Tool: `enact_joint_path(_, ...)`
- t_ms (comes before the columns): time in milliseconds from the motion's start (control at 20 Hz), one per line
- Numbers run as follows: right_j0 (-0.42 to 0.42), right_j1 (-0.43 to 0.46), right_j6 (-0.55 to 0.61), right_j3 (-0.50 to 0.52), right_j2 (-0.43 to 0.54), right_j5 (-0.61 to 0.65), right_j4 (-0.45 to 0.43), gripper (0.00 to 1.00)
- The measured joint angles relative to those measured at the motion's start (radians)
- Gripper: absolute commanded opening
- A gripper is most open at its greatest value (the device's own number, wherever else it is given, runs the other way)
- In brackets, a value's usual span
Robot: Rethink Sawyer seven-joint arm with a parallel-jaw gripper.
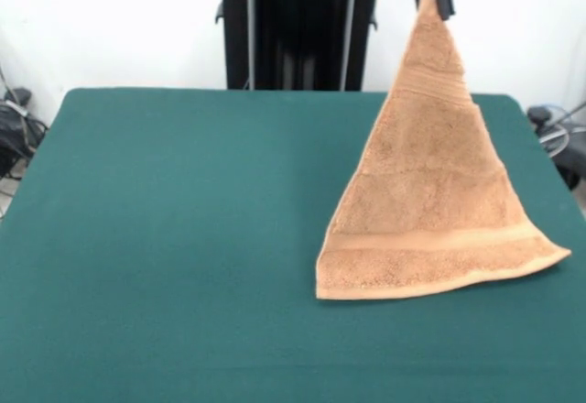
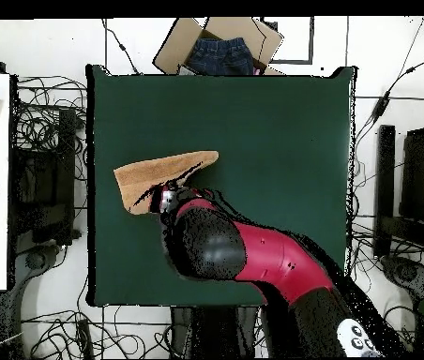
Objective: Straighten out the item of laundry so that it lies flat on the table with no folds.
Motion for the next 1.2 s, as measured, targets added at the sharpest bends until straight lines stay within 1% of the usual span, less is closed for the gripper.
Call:
enact_joint_path(550,-0.064,0.0,0.0,0.002,0.015,0.0,-0.079,0.0)
enact_joint_path(700,-0.103,0.005,0.0,0.004,0.038,0.0,-0.114,0.0)
enact_joint_path(900,-0.147,0.023,0.0,0.004,0.058,0.0,-0.164,0.0)
enact_joint_path(950,-0.174,0.036,0.0,0.004,0.072,0.0,-0.194,0.0)
enact_joint_path(1200,-0.218,0.082,0.0,0.002,0.078,0.0,-0.262,0.0)
